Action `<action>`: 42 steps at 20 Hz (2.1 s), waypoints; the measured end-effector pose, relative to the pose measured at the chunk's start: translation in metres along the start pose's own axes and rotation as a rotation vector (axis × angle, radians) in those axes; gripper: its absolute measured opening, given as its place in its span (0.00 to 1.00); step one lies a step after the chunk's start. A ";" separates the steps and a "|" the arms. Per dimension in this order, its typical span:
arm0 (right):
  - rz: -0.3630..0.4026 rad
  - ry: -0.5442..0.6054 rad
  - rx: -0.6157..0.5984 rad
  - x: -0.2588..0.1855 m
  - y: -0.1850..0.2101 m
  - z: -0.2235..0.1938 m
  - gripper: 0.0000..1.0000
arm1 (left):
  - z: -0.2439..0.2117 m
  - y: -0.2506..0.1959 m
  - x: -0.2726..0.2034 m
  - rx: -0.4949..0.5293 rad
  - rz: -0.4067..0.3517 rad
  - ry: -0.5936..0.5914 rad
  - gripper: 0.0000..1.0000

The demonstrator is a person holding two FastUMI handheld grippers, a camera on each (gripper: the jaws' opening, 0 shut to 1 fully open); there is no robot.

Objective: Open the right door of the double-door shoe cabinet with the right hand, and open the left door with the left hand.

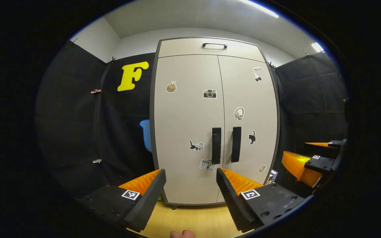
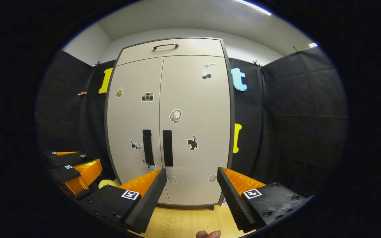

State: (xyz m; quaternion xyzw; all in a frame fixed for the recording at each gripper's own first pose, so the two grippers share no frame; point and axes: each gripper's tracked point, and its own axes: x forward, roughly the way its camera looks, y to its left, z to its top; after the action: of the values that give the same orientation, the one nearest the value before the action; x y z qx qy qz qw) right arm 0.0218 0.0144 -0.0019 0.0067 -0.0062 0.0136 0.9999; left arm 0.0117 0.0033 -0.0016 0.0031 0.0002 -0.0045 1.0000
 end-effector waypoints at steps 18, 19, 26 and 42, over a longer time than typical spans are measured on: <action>0.029 -0.007 0.032 0.186 0.074 -0.018 0.98 | -0.034 0.050 0.001 -0.034 0.023 0.037 0.95; 0.026 -0.002 0.034 0.192 0.075 -0.022 0.95 | -0.038 0.052 0.000 -0.033 0.025 0.044 0.95; -0.013 -0.018 -0.006 0.216 0.077 -0.039 0.44 | -0.050 0.060 -0.001 -0.045 0.036 0.065 0.95; -0.008 0.055 0.036 0.187 0.069 -0.032 0.18 | -0.040 0.066 -0.032 -0.059 0.089 0.051 0.95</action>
State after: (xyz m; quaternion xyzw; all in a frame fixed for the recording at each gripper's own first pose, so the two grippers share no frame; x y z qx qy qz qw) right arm 0.2074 0.0890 -0.0303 0.0242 0.0216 0.0101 0.9994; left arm -0.0196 0.0696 -0.0411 -0.0261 0.0260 0.0401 0.9985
